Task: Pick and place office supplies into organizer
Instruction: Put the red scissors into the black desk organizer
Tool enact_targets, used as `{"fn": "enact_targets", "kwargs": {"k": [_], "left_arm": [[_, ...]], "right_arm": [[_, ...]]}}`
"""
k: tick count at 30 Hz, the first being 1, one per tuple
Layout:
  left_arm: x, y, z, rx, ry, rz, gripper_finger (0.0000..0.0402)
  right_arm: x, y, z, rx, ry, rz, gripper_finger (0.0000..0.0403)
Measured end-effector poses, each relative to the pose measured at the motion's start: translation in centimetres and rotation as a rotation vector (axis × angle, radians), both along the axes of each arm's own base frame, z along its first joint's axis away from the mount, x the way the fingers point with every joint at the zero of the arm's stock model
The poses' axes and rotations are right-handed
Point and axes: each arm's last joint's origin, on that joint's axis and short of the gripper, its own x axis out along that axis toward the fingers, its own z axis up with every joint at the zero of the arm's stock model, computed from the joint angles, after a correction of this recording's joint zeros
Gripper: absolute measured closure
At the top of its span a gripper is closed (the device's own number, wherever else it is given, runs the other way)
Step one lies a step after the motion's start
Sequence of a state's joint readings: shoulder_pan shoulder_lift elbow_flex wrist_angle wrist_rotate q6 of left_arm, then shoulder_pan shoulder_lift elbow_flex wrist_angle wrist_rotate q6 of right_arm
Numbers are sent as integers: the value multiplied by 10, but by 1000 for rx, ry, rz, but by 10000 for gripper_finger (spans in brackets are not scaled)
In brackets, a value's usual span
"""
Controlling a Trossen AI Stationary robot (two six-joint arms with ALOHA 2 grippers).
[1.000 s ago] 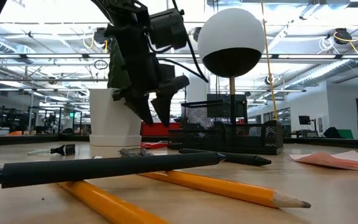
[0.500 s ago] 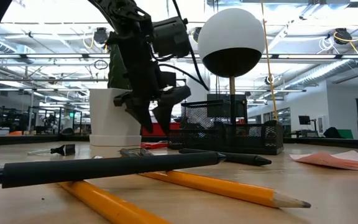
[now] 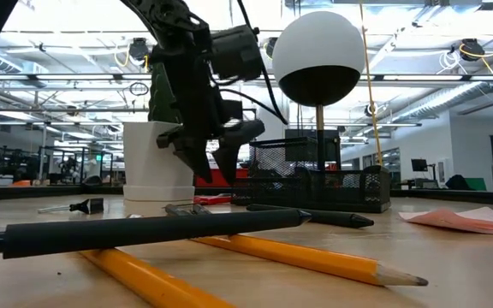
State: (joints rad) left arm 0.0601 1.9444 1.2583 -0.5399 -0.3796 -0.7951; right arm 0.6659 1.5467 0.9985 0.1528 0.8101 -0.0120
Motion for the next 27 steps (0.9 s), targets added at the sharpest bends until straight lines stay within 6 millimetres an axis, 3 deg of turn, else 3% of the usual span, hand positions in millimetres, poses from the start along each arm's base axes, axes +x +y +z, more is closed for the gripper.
{"fn": "enact_targets", "kwargs": {"k": [5, 14, 27], "left_arm": [[2, 3, -17, -19, 46, 2, 174], [2, 2, -21, -41, 66, -4, 181], [-4, -28, -25, -122, 123, -21, 318]], "right_arm": [[0, 0, 0, -1, 1, 0, 259], [0, 0, -1, -2, 3, 2, 259], [-1, 1, -1, -1, 3, 4, 259]]}}
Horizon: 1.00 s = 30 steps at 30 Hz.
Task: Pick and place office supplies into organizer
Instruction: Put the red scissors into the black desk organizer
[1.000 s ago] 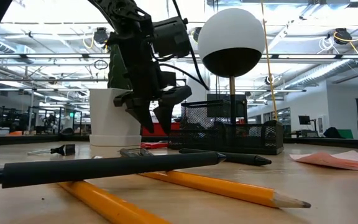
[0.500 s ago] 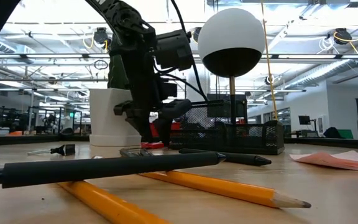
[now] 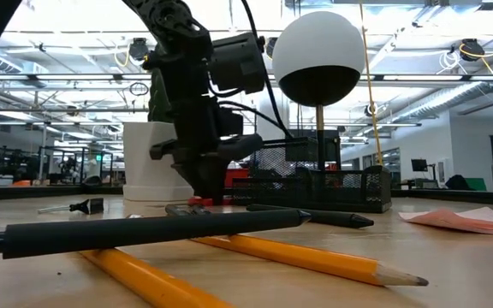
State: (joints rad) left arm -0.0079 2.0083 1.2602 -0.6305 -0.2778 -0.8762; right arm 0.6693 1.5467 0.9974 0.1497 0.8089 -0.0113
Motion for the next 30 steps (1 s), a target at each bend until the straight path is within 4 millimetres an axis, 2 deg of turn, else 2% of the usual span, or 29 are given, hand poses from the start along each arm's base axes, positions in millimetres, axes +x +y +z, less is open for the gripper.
{"fn": "enact_targets", "kwargs": {"k": [5, 13, 19, 23, 25, 30], "left_arm": [[-2, -14, -1, -1, 13, -14, 331], [-15, -47, -10, -9, 59, -57, 301], [-28, -76, -13, 13, 94, -100, 299], [-34, -93, -14, 41, 119, -198, 299], [-34, -99, -12, 63, 127, -252, 299], [-32, -102, 9, 23, 33, -210, 298]], "right_arm": [[0, 0, 0, 7, -1, -1, 259], [0, 0, 0, 8, -1, 0, 259], [0, 0, 0, 7, 0, 0, 259], [0, 0, 0, 7, 0, 0, 259], [0, 0, 0, 7, 0, 0, 259], [0, 0, 0, 10, -3, -1, 259]]}}
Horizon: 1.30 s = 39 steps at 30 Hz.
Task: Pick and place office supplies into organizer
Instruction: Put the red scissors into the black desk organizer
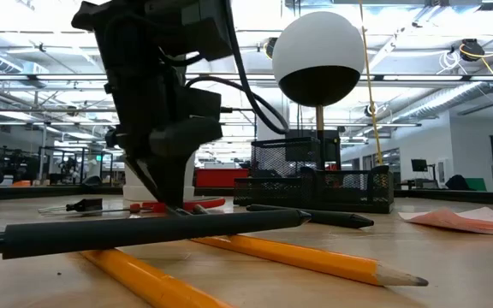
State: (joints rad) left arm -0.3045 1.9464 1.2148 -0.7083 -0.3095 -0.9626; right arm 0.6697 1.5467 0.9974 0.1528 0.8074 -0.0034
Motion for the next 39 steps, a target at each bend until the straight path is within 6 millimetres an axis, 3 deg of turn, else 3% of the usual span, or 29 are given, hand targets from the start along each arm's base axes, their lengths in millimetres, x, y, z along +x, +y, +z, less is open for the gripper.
{"fn": "enact_targets", "kwargs": {"k": [5, 11, 20, 39], "left_arm": [[4, 4, 26, -41, -117, -33, 298], [24, 9, 29, -82, -252, -119, 298], [25, 25, 14, -42, -172, -84, 298], [31, 24, -18, -46, -98, -92, 305]], "right_arm": [[0, 0, 0, 1, -2, 0, 259], [0, 0, 0, 1, -1, -1, 259], [0, 0, 0, 9, -1, -4, 259], [0, 0, 1, 20, -5, -6, 259]]}}
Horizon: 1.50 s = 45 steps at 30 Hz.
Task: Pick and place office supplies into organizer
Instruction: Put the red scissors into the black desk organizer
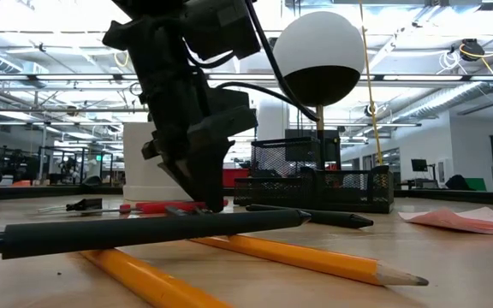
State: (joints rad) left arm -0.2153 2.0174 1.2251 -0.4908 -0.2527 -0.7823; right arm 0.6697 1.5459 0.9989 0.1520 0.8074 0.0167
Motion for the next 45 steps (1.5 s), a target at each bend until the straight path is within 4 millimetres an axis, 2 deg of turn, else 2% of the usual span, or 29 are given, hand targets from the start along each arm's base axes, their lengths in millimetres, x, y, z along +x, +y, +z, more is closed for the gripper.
{"fn": "enact_targets", "kwargs": {"k": [6, 12, 18, 27, 34, 38, 45], "left_arm": [[0, 1, 0, 11, -1, -17, 378], [2, 1, 1, 29, -26, -12, 374], [-2, -8, 17, 50, -75, -37, 379], [-13, -26, 77, 85, -290, -92, 379], [-16, -26, 132, 149, -551, -168, 379], [-14, -19, 161, 195, -704, -224, 379], [-4, 0, 177, 233, -839, -356, 379]], "right_arm": [[0, 0, 0, -1, 0, 0, 259], [0, 0, 0, -1, 0, 0, 259], [0, 0, 0, -2, 0, 0, 259], [0, 0, 0, -2, 0, -1, 259], [0, 0, 0, -2, -2, -2, 259], [0, 0, 0, -2, -2, -2, 259], [0, 1, 0, -2, -1, 1, 259]]}}
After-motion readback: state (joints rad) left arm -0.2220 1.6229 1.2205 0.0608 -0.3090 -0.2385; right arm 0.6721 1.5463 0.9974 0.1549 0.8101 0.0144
